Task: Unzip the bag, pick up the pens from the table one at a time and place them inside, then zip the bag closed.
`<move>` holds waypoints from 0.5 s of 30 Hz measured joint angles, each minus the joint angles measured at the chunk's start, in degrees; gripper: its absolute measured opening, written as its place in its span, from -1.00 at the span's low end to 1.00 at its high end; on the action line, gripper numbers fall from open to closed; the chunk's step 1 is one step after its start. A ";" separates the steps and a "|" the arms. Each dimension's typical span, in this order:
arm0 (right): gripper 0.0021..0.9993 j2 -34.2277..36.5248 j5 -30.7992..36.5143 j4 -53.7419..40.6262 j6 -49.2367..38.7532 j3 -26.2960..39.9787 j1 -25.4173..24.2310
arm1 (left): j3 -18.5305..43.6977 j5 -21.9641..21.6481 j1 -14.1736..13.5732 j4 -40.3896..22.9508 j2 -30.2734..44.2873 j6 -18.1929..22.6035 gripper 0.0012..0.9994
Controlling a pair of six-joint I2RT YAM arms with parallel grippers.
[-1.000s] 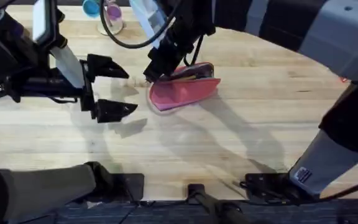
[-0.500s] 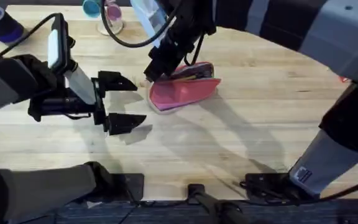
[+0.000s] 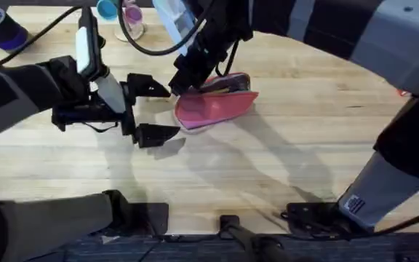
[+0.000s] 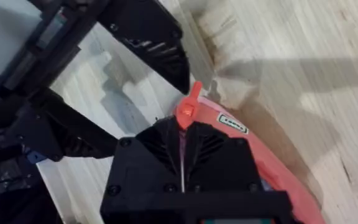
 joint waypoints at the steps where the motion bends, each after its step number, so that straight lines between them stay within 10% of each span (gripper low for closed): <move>1: -0.94 0.00 0.00 0.00 -0.02 0.00 0.00 | 0.00 0.00 -0.49 0.85 0.00 -0.94 0.99; 15: -0.94 0.00 0.00 0.26 -0.02 -0.02 -0.09 | 0.00 2.06 -3.58 9.48 9.54 -8.63 0.94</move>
